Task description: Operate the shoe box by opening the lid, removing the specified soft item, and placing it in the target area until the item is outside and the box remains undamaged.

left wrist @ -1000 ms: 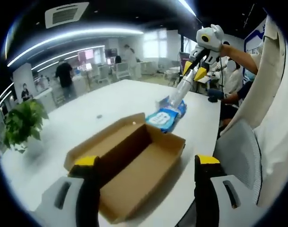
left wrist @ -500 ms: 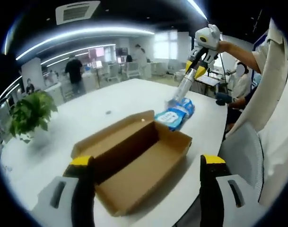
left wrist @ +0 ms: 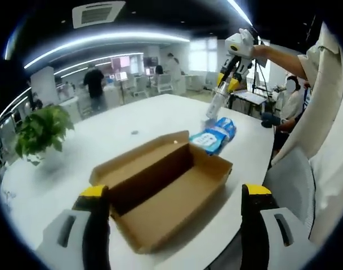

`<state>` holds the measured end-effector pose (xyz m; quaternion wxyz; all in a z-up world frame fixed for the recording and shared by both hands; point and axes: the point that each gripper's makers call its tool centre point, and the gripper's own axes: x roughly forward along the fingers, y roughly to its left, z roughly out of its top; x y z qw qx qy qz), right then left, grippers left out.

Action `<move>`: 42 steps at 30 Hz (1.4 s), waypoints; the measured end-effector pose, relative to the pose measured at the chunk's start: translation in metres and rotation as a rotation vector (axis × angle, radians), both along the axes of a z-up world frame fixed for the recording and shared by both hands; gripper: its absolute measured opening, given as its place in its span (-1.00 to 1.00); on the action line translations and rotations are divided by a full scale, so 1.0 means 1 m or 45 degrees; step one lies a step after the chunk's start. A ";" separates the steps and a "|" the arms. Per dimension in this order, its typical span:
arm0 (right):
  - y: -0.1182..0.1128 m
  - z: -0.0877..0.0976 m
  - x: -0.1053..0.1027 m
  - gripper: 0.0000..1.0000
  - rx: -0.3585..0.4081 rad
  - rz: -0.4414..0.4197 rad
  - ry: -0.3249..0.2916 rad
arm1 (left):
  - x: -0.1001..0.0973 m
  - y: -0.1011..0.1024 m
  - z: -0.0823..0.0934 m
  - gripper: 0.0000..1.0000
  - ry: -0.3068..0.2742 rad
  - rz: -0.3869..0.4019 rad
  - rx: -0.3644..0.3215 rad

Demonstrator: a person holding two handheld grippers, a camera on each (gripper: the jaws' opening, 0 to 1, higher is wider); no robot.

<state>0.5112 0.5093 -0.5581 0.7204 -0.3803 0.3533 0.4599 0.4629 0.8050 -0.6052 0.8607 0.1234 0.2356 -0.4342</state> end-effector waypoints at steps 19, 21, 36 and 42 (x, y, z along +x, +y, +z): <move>-0.016 -0.014 0.041 -0.67 -0.165 0.018 0.063 | -0.003 0.009 -0.005 1.00 0.016 0.049 0.003; -0.019 -0.016 0.048 -0.67 -0.186 0.019 0.065 | -0.003 0.010 -0.006 1.00 0.018 0.054 0.007; -0.031 -0.044 0.074 -0.67 -0.303 0.021 0.121 | -0.007 0.014 -0.012 1.00 0.034 0.077 0.022; -0.032 -0.064 0.088 -0.67 -0.346 0.026 0.152 | -0.007 0.014 -0.015 1.00 0.044 0.082 0.025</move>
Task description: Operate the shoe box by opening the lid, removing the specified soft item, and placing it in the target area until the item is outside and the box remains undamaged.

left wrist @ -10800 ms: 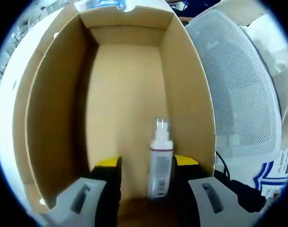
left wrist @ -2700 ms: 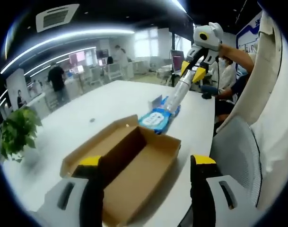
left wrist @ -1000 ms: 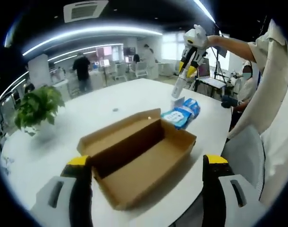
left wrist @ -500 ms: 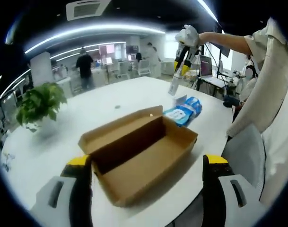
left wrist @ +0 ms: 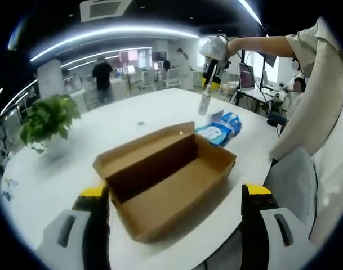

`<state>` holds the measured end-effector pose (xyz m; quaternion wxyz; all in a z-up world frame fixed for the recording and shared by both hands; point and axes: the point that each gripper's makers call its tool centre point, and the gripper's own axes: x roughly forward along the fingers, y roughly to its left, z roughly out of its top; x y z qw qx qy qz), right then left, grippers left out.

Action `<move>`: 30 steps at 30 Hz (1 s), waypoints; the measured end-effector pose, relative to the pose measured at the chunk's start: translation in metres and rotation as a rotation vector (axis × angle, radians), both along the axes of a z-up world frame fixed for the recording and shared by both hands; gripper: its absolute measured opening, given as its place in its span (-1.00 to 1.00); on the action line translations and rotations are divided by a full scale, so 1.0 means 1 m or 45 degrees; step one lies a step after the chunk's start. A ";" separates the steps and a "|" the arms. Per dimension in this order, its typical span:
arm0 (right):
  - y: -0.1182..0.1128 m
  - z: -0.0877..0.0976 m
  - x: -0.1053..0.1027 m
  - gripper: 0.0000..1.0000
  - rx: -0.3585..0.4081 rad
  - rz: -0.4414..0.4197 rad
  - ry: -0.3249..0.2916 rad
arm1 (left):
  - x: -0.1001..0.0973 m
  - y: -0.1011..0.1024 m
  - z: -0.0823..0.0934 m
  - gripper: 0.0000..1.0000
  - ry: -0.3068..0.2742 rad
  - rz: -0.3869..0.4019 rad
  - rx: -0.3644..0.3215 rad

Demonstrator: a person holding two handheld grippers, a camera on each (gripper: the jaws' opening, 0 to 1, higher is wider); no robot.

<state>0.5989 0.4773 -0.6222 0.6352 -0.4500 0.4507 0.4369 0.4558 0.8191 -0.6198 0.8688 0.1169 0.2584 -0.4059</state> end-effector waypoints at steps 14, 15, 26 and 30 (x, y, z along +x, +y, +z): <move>0.000 -0.039 0.023 -0.66 -0.079 -0.033 0.028 | 0.006 0.009 -0.006 0.99 0.019 0.047 0.012; 0.000 -0.041 0.023 -0.66 -0.078 -0.034 0.030 | 0.006 0.010 -0.007 0.99 0.021 0.051 0.010; 0.001 -0.068 0.027 -0.66 -0.090 -0.047 0.056 | 0.005 0.017 -0.014 0.98 0.046 0.083 0.020; -0.001 -0.075 0.030 -0.66 -0.092 -0.068 0.060 | 0.004 0.018 -0.016 0.97 0.054 0.094 0.021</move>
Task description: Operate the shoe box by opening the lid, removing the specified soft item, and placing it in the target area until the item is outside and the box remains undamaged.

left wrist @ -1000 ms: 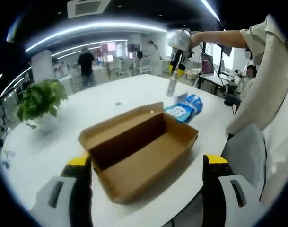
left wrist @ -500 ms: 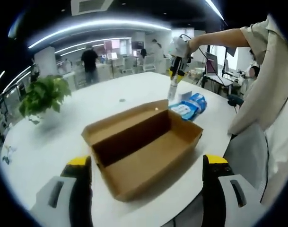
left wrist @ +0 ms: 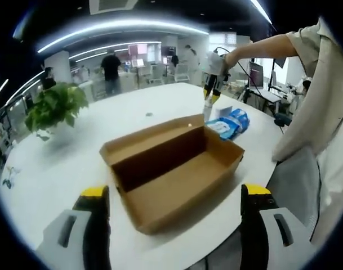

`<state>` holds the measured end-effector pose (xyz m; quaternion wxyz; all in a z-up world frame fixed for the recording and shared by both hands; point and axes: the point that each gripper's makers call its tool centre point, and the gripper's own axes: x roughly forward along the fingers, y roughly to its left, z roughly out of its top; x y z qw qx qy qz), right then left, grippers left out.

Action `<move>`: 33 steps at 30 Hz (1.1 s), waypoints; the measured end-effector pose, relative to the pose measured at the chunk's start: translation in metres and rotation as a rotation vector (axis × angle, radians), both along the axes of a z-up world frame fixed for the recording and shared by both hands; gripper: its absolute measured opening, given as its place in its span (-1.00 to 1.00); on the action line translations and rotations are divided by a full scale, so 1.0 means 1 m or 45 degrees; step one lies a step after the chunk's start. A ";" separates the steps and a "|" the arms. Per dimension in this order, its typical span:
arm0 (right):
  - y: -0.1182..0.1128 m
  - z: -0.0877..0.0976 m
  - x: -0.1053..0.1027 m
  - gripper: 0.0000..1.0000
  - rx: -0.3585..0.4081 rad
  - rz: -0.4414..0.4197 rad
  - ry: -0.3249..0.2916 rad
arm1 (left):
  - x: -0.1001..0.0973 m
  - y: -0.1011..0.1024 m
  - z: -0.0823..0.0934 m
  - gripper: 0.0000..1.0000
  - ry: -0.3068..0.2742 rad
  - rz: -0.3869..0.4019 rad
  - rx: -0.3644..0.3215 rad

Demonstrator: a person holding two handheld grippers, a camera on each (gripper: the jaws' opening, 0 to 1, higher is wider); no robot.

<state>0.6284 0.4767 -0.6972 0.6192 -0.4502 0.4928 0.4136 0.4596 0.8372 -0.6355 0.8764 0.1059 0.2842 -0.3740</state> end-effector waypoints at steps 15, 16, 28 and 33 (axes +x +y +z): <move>0.001 -0.013 0.001 -0.66 0.008 -0.013 0.020 | -0.004 0.001 -0.011 0.93 0.036 0.020 0.008; 0.001 -0.013 0.001 -0.66 0.011 -0.015 0.019 | -0.004 0.001 -0.013 0.92 0.041 0.020 0.017; 0.000 -0.014 0.007 -0.62 -0.010 0.055 -0.012 | -0.002 0.003 -0.019 0.79 0.070 0.057 0.014; 0.000 -0.011 0.009 -0.61 -0.008 0.067 -0.034 | 0.002 0.006 -0.021 0.71 0.076 0.076 0.018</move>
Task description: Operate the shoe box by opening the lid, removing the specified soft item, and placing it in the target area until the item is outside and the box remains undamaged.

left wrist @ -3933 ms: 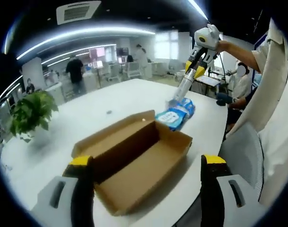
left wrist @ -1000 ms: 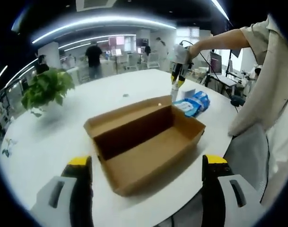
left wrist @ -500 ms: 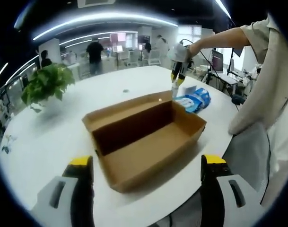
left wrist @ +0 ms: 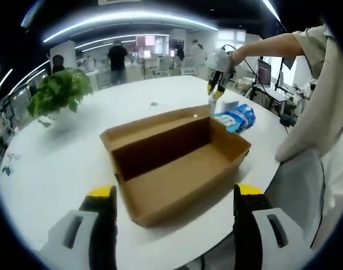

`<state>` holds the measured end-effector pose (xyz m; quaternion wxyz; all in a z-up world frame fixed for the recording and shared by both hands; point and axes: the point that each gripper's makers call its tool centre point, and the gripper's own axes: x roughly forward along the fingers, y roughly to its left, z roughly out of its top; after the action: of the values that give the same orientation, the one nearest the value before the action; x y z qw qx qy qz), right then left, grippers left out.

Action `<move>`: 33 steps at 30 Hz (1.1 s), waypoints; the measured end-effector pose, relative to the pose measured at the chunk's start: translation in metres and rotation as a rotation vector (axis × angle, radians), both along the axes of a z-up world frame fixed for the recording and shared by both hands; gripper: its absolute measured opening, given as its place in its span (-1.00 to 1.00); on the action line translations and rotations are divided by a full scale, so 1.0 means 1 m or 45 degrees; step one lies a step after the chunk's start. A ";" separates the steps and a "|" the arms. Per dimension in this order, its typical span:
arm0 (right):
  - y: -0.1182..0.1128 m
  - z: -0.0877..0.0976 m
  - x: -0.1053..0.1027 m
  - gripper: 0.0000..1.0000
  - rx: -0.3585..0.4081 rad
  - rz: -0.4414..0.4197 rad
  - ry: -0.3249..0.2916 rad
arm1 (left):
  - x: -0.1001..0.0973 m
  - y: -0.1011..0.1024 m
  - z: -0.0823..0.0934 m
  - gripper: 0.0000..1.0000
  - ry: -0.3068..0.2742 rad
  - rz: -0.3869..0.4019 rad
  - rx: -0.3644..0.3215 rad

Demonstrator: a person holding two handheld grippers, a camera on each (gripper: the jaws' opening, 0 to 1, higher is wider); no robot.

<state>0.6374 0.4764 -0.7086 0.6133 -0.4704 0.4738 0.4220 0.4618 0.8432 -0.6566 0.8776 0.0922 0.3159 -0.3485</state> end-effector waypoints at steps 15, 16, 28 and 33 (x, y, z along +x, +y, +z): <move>0.005 0.021 0.003 -0.44 0.030 0.035 -0.088 | 0.014 0.011 -0.007 0.36 0.030 0.094 0.009; 0.008 0.024 0.003 -0.44 0.046 0.030 -0.101 | 0.015 0.013 -0.007 0.33 0.034 0.104 0.005; 0.040 0.044 0.006 -0.39 0.284 -0.175 -0.150 | 0.026 0.029 -0.013 -0.10 0.070 0.222 0.021; 0.051 0.045 0.011 -0.39 0.370 -0.280 -0.171 | 0.029 0.041 -0.022 -0.22 0.092 0.277 0.064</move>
<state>0.6484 0.5277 -0.6638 0.7473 -0.3495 0.4146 0.3840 0.4911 0.8837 -0.6786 0.8957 0.0669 0.3641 -0.2463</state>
